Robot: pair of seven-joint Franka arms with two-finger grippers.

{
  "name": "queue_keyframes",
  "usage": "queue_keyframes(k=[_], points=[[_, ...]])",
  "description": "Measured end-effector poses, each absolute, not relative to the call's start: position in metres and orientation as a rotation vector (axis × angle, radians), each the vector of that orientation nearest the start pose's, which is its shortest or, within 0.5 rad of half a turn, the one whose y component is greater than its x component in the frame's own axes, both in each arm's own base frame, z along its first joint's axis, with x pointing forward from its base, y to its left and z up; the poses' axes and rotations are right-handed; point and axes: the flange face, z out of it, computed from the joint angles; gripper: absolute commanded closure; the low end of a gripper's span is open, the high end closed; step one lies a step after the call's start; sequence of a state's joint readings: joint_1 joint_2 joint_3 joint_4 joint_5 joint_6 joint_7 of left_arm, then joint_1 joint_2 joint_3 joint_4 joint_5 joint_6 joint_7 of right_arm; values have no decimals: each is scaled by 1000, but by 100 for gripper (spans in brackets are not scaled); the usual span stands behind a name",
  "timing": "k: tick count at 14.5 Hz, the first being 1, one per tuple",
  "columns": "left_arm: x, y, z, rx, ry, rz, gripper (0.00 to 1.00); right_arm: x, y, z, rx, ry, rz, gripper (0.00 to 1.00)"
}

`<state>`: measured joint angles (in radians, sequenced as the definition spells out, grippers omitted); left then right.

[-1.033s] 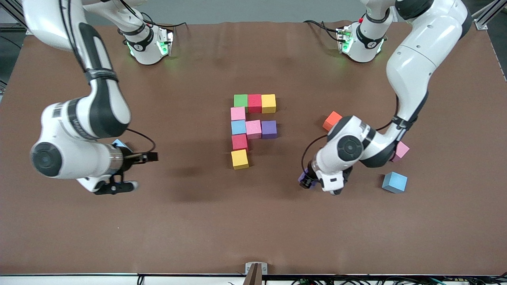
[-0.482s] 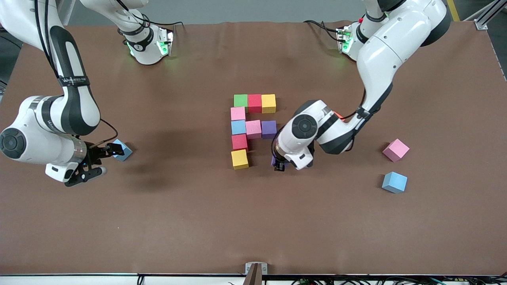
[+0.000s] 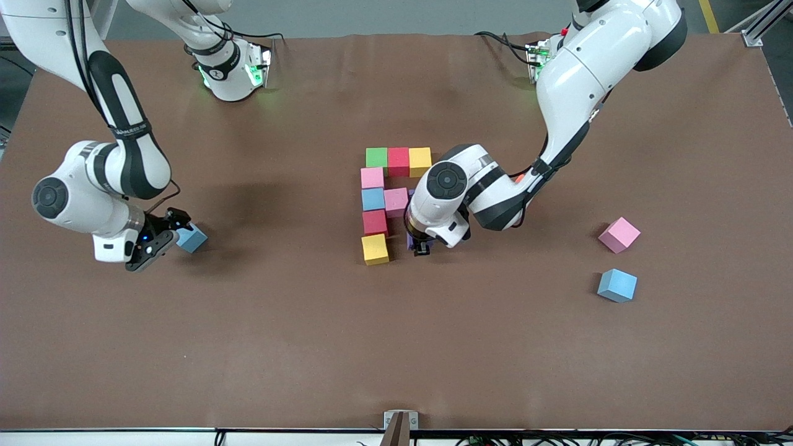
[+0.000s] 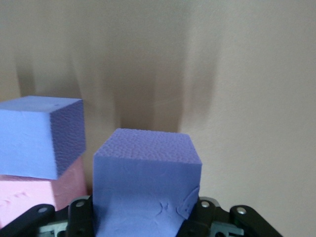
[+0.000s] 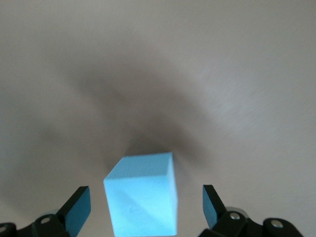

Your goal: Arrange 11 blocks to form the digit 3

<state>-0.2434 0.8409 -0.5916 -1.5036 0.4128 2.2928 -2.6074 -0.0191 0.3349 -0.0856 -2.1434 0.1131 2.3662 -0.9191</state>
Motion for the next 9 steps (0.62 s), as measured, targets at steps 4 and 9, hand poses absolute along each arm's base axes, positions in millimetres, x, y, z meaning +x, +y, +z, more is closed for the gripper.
queue_keyframes(k=[4, 9], points=[[545, -485, 219, 1975, 2323, -55, 78, 533, -55, 218, -2816, -1094, 173, 0], [549, -495, 217, 1954, 2308, -47, 78, 532, -53, 218, -2813, -1122, 177, 0]])
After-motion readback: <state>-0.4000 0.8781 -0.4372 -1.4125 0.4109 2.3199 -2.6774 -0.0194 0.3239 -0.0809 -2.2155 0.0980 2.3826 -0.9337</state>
